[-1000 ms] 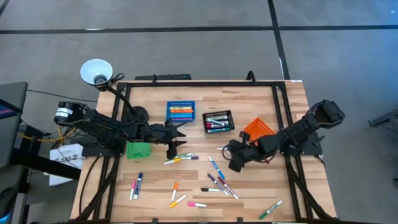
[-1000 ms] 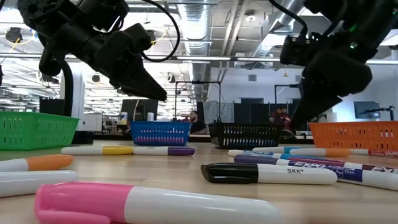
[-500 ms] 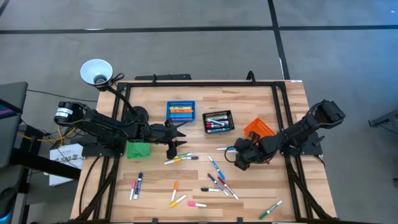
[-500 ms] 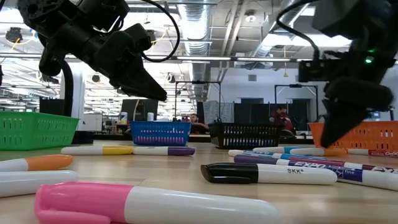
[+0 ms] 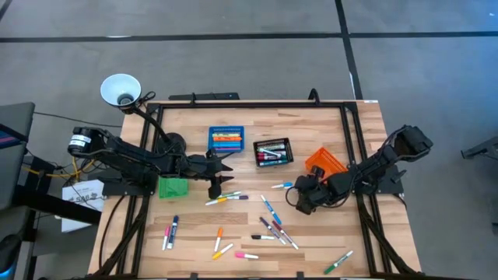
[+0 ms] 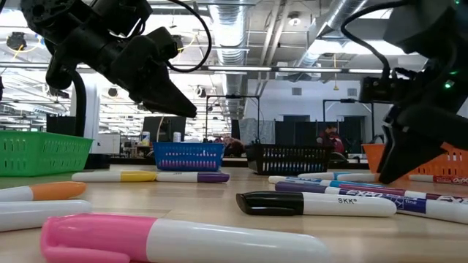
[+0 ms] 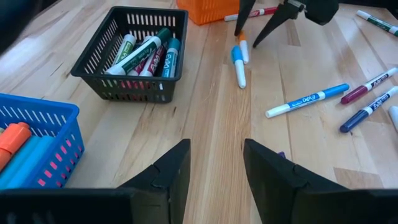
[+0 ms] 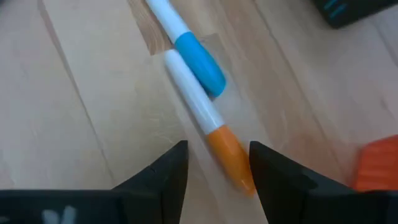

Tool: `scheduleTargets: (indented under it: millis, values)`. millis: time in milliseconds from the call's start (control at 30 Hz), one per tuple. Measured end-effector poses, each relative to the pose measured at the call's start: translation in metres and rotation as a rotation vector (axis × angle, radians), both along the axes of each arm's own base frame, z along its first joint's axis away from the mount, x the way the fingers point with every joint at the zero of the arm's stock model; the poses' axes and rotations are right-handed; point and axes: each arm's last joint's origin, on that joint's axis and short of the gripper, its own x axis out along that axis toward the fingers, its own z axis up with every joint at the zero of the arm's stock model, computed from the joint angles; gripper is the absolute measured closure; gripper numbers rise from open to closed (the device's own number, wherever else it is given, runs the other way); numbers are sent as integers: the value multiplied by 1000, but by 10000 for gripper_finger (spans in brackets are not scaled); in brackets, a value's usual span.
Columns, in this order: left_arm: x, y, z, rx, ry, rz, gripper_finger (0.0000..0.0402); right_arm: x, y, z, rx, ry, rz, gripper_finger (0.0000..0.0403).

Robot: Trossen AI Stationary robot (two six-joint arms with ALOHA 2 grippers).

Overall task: Pick & Place Markers
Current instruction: Put the right orange highlighter pen into the green basket

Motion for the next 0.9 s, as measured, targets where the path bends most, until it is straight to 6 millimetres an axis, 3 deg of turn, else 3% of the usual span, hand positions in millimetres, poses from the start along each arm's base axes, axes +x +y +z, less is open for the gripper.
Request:
scheduleTargets:
  millis: [167,333,633,900]
  values:
    - [0,0,0,-1,-5,0,257,-4,-2,-9,41,-41,8,263]
    - [0,0,1,0,-6,0,257,-5,-1,-11,57,-43,19,307]
    - [1,0,2,-2,-19,0,257,6,4,-8,101,-146,98,372]
    - [3,-6,6,-19,-74,-42,257,29,9,10,103,-326,203,355]
